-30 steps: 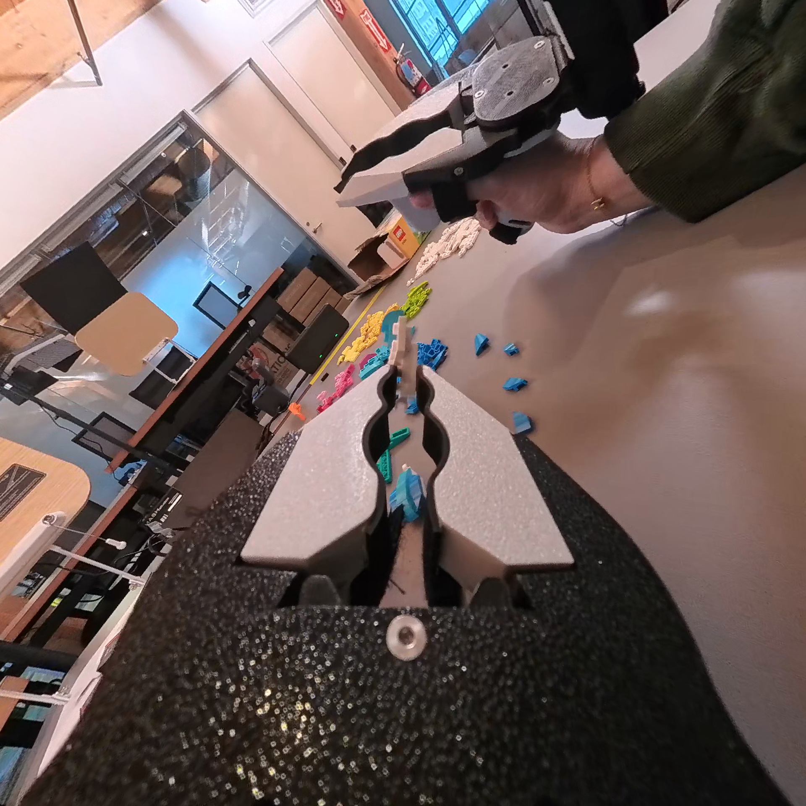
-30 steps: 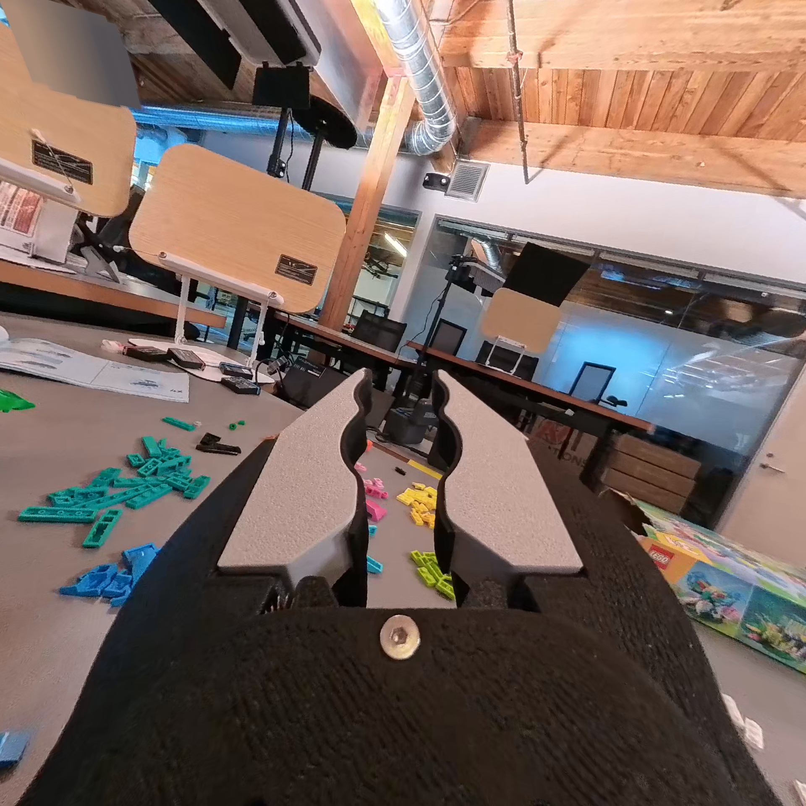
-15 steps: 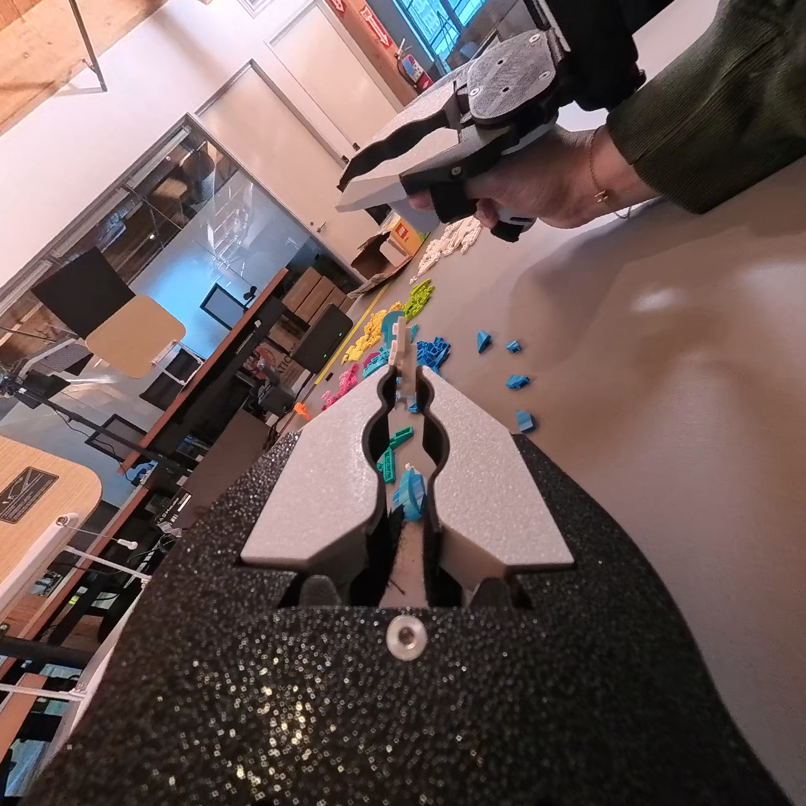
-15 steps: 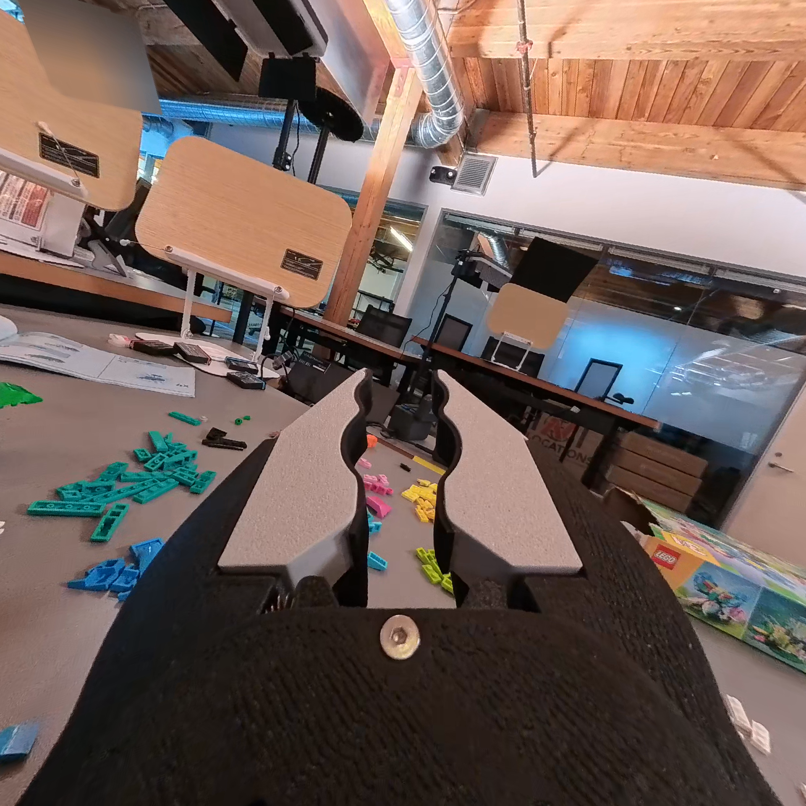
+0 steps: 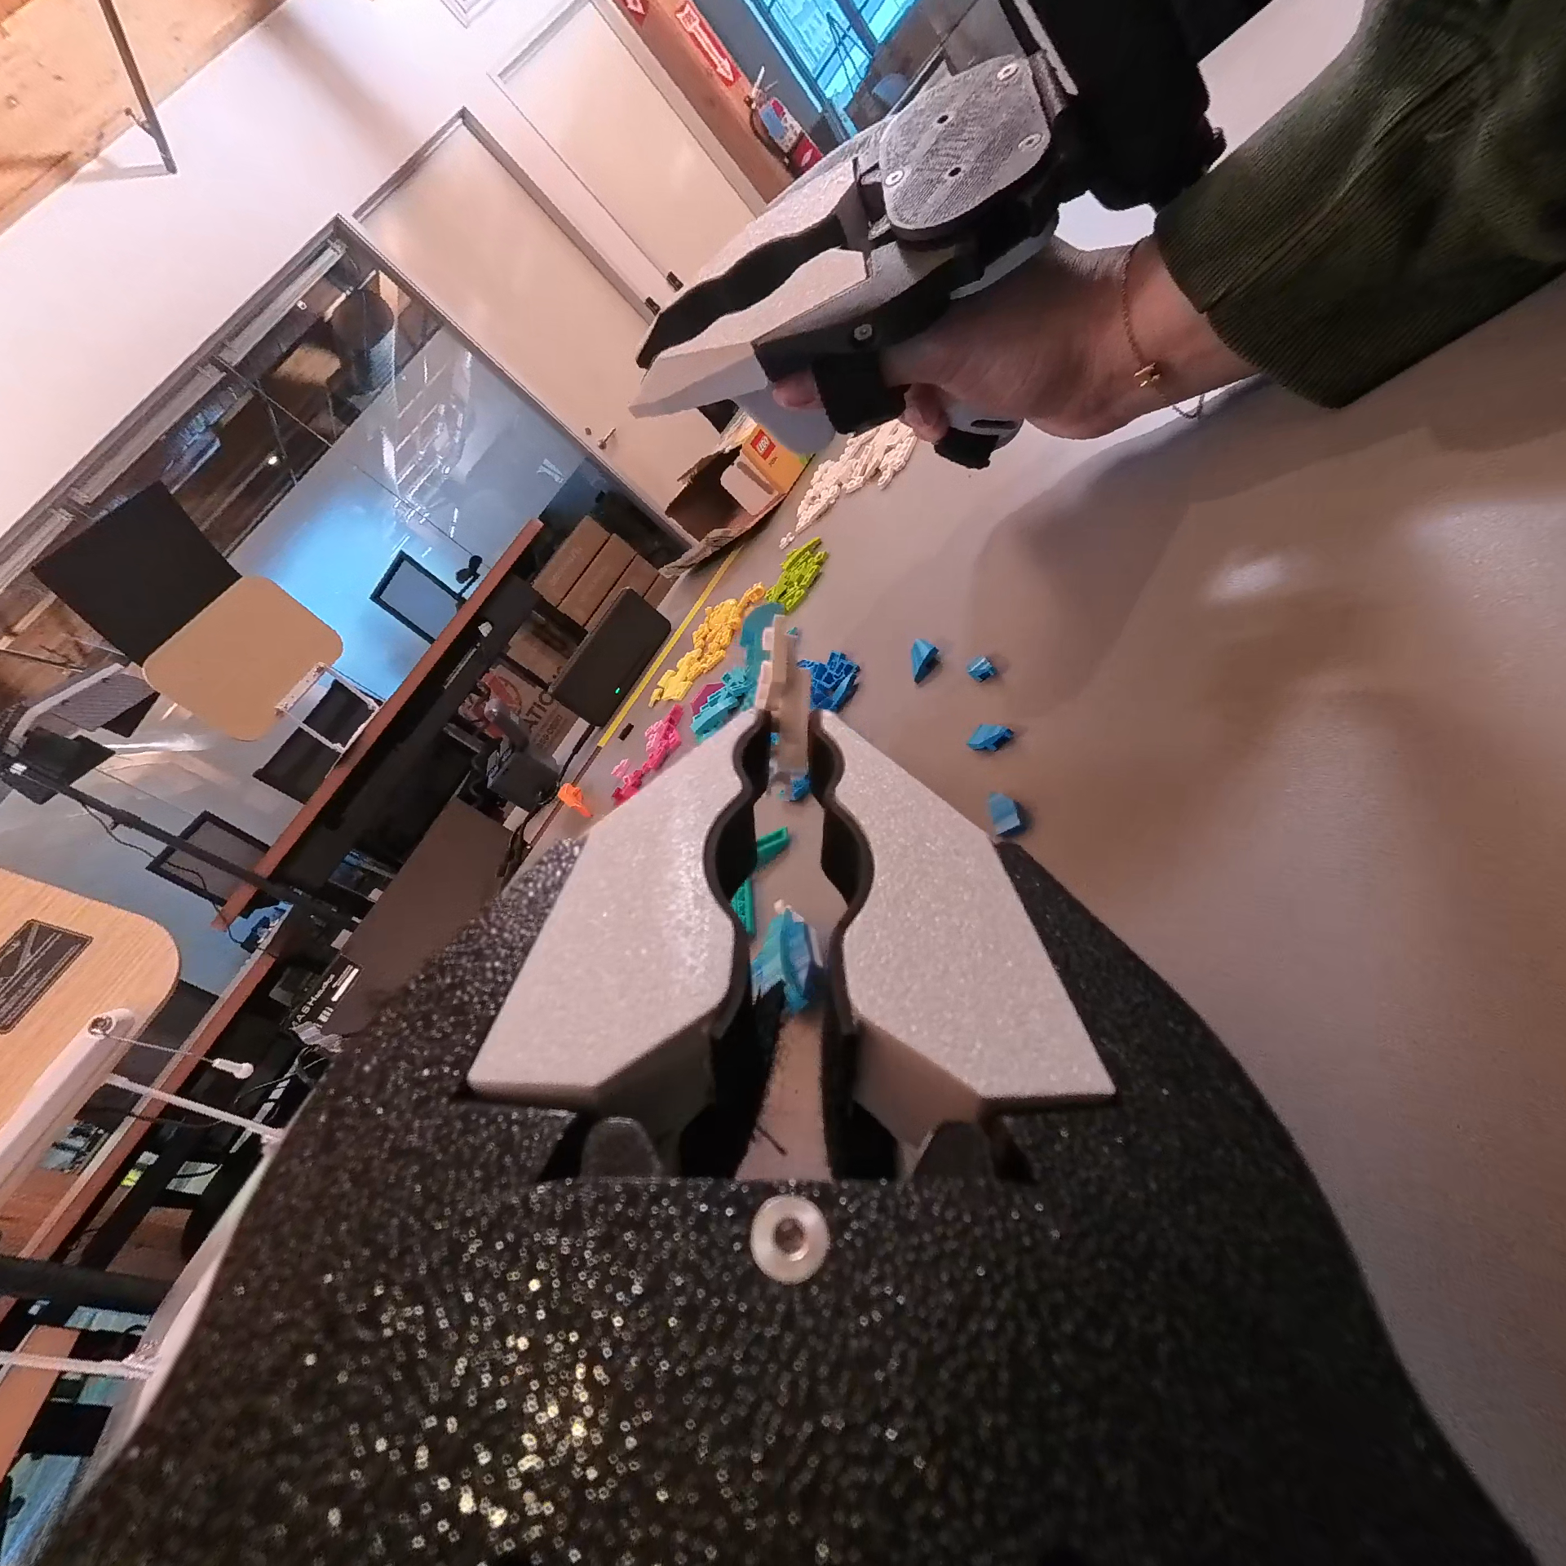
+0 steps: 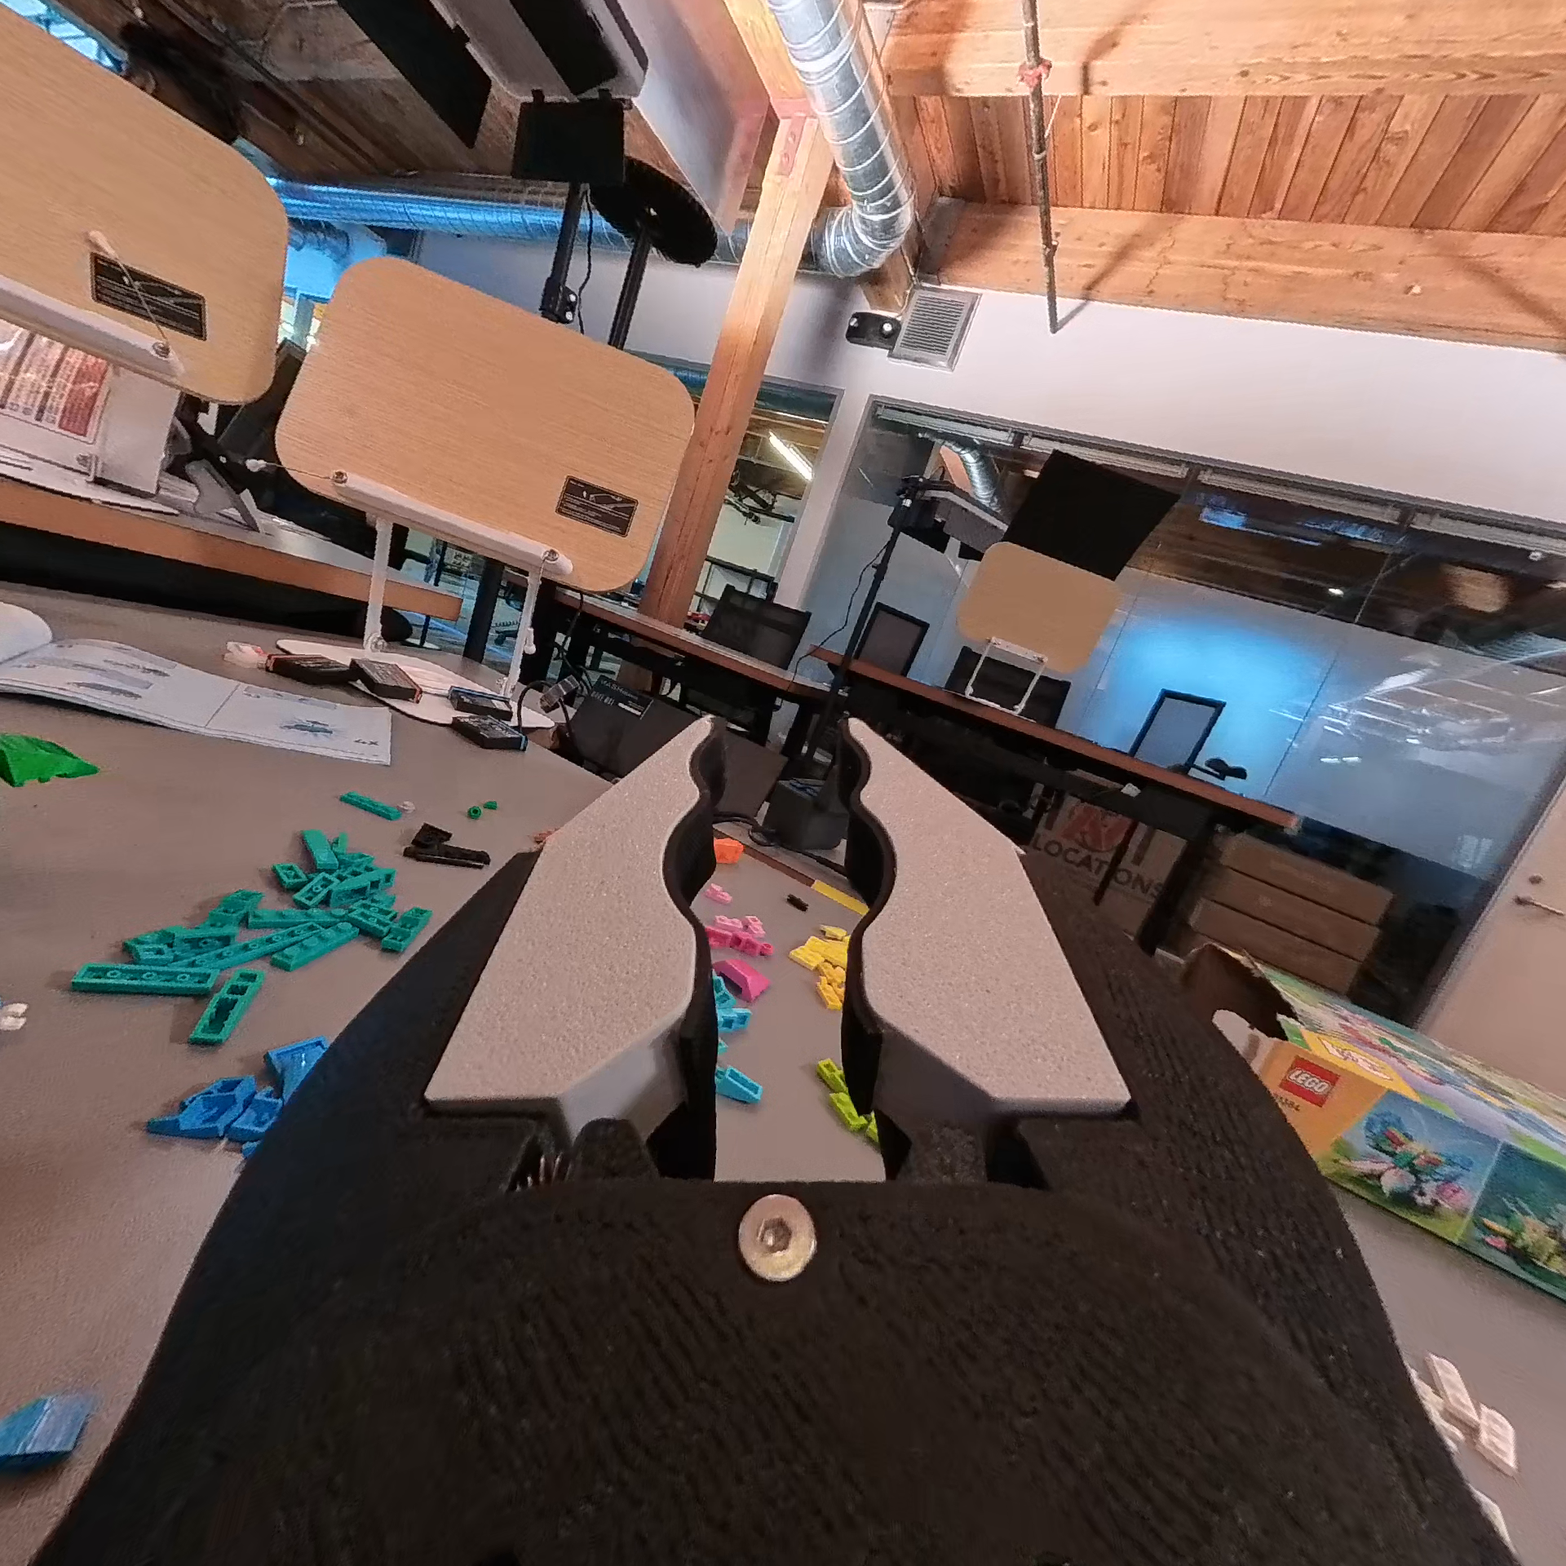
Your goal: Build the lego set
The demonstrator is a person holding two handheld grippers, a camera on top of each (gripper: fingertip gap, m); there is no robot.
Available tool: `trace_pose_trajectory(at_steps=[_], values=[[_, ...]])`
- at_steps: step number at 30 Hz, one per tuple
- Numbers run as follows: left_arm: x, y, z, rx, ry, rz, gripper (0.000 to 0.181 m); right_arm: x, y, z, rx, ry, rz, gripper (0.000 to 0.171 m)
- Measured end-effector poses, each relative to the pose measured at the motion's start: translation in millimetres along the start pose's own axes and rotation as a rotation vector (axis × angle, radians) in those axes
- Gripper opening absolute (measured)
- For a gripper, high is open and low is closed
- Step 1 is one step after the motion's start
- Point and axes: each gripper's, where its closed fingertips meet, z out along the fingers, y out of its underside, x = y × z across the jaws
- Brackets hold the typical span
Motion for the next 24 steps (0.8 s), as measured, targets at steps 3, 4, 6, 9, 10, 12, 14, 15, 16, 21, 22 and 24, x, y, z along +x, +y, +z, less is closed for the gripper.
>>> trace_pose_trajectory(at_steps=[3,4,6,9,10,12,14,15,16,21,22,24], values=[[2,1,1,-0.005,0.015,-0.011,0.005,1,0,0,-0.001,0.003,0.001,0.024],[2,1,1,-0.006,0.018,-0.014,0.005,1,0,0,0.000,0.004,0.002,0.024],[3,1,1,-0.008,0.023,-0.014,0.005,1,0,-1,-0.001,0.006,0.005,0.024],[3,2,1,-0.014,0.026,-0.019,0.006,9,1,-3,-0.011,0.034,0.001,0.024],[2,3,2,-0.015,0.027,-0.024,0.006,18,1,-5,-0.021,0.072,-0.007,0.024],[1,4,2,-0.019,0.025,-0.037,0.006,51,0,-14,-0.051,0.193,-0.028,0.024],[0,5,1,-0.020,0.025,-0.052,0.005,93,4,-27,-0.128,0.311,-0.028,0.024],[0,5,1,-0.021,0.025,-0.058,0.005,114,10,-33,-0.192,0.354,-0.018,0.024],[0,5,1,-0.021,0.026,-0.062,0.005,135,19,-39,-0.260,0.389,0.002,0.025],[1,5,0,-0.019,0.032,-0.070,0.005,191,88,-63,-0.618,0.367,0.225,0.024],[1,5,0,-0.017,0.033,-0.075,0.005,192,97,-64,-0.646,0.339,0.251,0.023],[0,5,0,-0.012,0.037,-0.087,0.005,184,105,-63,-0.654,0.276,0.277,0.023]])
